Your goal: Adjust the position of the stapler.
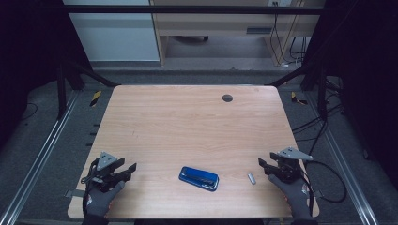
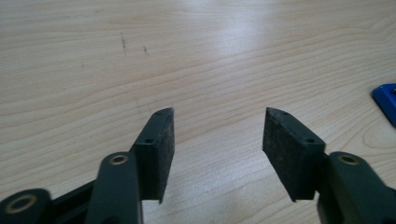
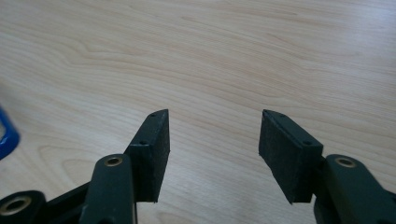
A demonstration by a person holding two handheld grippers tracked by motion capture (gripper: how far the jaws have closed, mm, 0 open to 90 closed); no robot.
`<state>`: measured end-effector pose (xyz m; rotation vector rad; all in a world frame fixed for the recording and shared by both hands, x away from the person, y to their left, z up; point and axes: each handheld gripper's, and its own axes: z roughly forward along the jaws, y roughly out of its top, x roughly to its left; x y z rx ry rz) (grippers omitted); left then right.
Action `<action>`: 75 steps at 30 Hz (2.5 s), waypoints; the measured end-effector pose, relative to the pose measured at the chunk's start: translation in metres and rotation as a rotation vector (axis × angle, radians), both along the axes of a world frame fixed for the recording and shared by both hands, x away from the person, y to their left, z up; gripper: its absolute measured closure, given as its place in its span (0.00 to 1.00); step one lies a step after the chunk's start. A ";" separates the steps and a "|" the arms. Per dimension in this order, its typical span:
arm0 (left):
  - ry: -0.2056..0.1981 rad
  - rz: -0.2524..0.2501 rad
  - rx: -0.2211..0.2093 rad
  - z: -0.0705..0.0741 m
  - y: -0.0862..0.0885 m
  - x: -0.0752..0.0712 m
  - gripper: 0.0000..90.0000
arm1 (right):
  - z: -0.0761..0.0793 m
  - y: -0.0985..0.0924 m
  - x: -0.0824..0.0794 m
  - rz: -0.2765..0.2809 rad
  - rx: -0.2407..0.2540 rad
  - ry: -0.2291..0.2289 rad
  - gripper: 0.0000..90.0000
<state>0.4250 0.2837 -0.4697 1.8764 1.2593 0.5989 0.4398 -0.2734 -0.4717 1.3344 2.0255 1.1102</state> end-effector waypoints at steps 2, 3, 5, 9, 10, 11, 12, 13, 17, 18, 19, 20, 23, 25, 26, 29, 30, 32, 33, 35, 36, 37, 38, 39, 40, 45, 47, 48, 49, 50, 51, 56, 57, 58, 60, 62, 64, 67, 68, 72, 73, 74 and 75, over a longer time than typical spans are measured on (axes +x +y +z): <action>0.005 0.000 -0.002 0.000 -0.001 0.000 0.45 | 0.003 0.003 -0.002 0.020 0.003 -0.009 0.48; 0.008 0.001 0.002 -0.001 -0.002 0.000 0.45 | 0.006 0.004 -0.002 0.028 0.005 -0.012 0.48; 0.011 0.001 0.003 -0.001 -0.002 0.000 0.44 | 0.008 0.006 -0.002 0.040 0.008 -0.017 0.47; 0.034 0.005 0.008 -0.004 -0.002 0.003 0.41 | 0.017 0.015 -0.003 0.100 -0.012 -0.013 0.46; 0.039 0.003 0.023 -0.006 -0.002 0.003 0.41 | 0.022 0.020 -0.002 0.134 -0.017 0.015 0.47; 0.037 0.003 0.029 -0.006 -0.002 0.004 0.42 | 0.024 0.023 -0.002 0.143 -0.023 0.026 0.47; 0.037 0.003 0.029 -0.006 -0.002 0.004 0.43 | 0.024 0.023 -0.002 0.143 -0.023 0.026 0.47; 0.029 -0.002 0.031 -0.006 -0.002 0.004 0.44 | 0.029 0.032 -0.002 0.171 -0.028 0.044 0.48; 0.015 -0.013 0.047 -0.006 -0.003 0.003 0.48 | 0.036 0.050 0.000 0.238 -0.060 0.062 0.49; 0.008 -0.019 0.051 -0.005 -0.003 0.003 0.48 | 0.036 0.050 0.000 0.238 -0.060 0.062 0.49; -0.006 -0.019 0.060 -0.005 -0.004 0.002 0.50 | 0.041 0.061 0.002 0.288 -0.077 0.067 0.48; -0.006 -0.019 0.060 -0.005 -0.004 0.002 0.50 | 0.041 0.061 0.002 0.288 -0.077 0.067 0.48; -0.017 -0.021 0.080 -0.005 -0.005 0.001 0.52 | 0.049 0.075 0.006 0.340 -0.083 0.090 0.46; -0.016 -0.021 0.080 -0.005 -0.004 0.002 0.54 | 0.055 0.086 0.011 0.366 -0.083 0.102 0.47; -0.013 -0.016 0.076 -0.005 -0.003 0.002 0.55 | 0.056 0.089 0.013 0.372 -0.079 0.106 0.47; -0.007 -0.015 0.069 -0.006 -0.003 0.002 0.56 | 0.057 0.096 0.015 0.382 -0.088 0.110 0.49; 0.000 -0.018 0.067 -0.006 -0.002 0.002 0.57 | 0.057 0.099 0.016 0.386 -0.101 0.106 0.51; 0.007 -0.022 0.068 -0.007 -0.003 0.003 0.56 | 0.056 0.106 0.018 0.384 -0.126 0.104 0.55; 0.008 -0.024 0.071 -0.007 -0.003 0.003 0.56 | 0.056 0.111 0.019 0.385 -0.139 0.099 0.57; 0.013 -0.025 0.062 -0.007 -0.003 0.003 0.56 | 0.055 0.114 0.020 0.392 -0.143 0.096 0.59; 0.013 -0.025 0.062 -0.007 -0.003 0.003 0.56 | 0.055 0.116 0.020 0.391 -0.150 0.089 0.59; 0.015 -0.027 0.060 -0.007 -0.004 0.003 0.56 | 0.054 0.117 0.021 0.392 -0.155 0.074 0.59; 0.015 -0.028 0.060 -0.007 -0.004 0.003 0.56 | 0.054 0.118 0.021 0.393 -0.164 0.064 0.59; 0.015 -0.028 0.060 -0.007 -0.004 0.003 0.56 | 0.054 0.119 0.021 0.394 -0.165 0.052 0.59; 0.015 -0.027 0.061 -0.007 -0.004 0.003 0.56 | 0.054 0.119 0.021 0.400 -0.172 0.050 0.60; 0.017 -0.032 0.060 -0.007 -0.005 0.003 0.55 | 0.058 0.124 0.024 0.391 -0.162 0.075 0.62; 0.020 -0.035 0.067 -0.007 -0.005 0.003 0.55 | 0.060 0.126 0.025 0.399 -0.156 0.095 0.63; 0.021 -0.034 0.069 -0.007 -0.005 0.003 0.55 | 0.061 0.127 0.025 0.409 -0.159 0.113 0.64; 0.020 -0.035 0.073 -0.007 -0.005 0.004 0.55 | 0.063 0.133 0.026 0.429 -0.164 0.147 0.64; 0.020 -0.035 0.073 -0.007 -0.005 0.004 0.55 | 0.063 0.133 0.026 0.429 -0.164 0.147 0.64; 0.020 -0.034 0.074 -0.007 -0.005 0.004 0.55 | 0.065 0.140 0.028 0.469 -0.173 0.183 0.63; 0.023 -0.032 0.072 -0.007 -0.005 0.004 0.55 | 0.064 0.156 0.032 0.532 -0.200 0.217 0.56; 0.026 -0.032 0.077 -0.007 -0.006 0.004 0.56 | 0.065 0.159 0.032 0.538 -0.207 0.222 0.56; 0.027 -0.032 0.084 -0.007 -0.007 0.004 0.56 | 0.065 0.162 0.032 0.548 -0.213 0.226 0.55; 0.030 -0.038 0.094 -0.007 -0.007 0.003 0.57 | 0.066 0.168 0.033 0.579 -0.218 0.235 0.55; 0.032 -0.038 0.095 -0.007 -0.008 0.003 0.57 | 0.067 0.173 0.034 0.615 -0.243 0.251 0.54; 0.035 -0.037 0.095 -0.007 -0.007 0.004 0.57 | 0.068 0.179 0.034 0.627 -0.271 0.250 0.52; 0.037 -0.034 0.090 -0.007 -0.007 0.004 0.56 | 0.067 0.185 0.034 0.646 -0.304 0.260 0.52; 0.038 -0.035 0.091 -0.007 -0.006 0.004 0.56 | 0.066 0.186 0.033 0.653 -0.309 0.269 0.52; 0.038 -0.035 0.089 -0.007 -0.007 0.004 0.56 | 0.061 0.192 0.032 0.669 -0.317 0.306 0.55; 0.038 -0.037 0.089 -0.007 -0.007 0.004 0.56 | 0.059 0.193 0.032 0.679 -0.321 0.315 0.56; 0.039 -0.038 0.091 -0.007 -0.007 0.004 0.56 | 0.057 0.195 0.031 0.681 -0.323 0.325 0.56; 0.043 -0.039 0.088 -0.007 -0.007 0.004 0.56 | 0.056 0.196 0.032 0.688 -0.327 0.335 0.56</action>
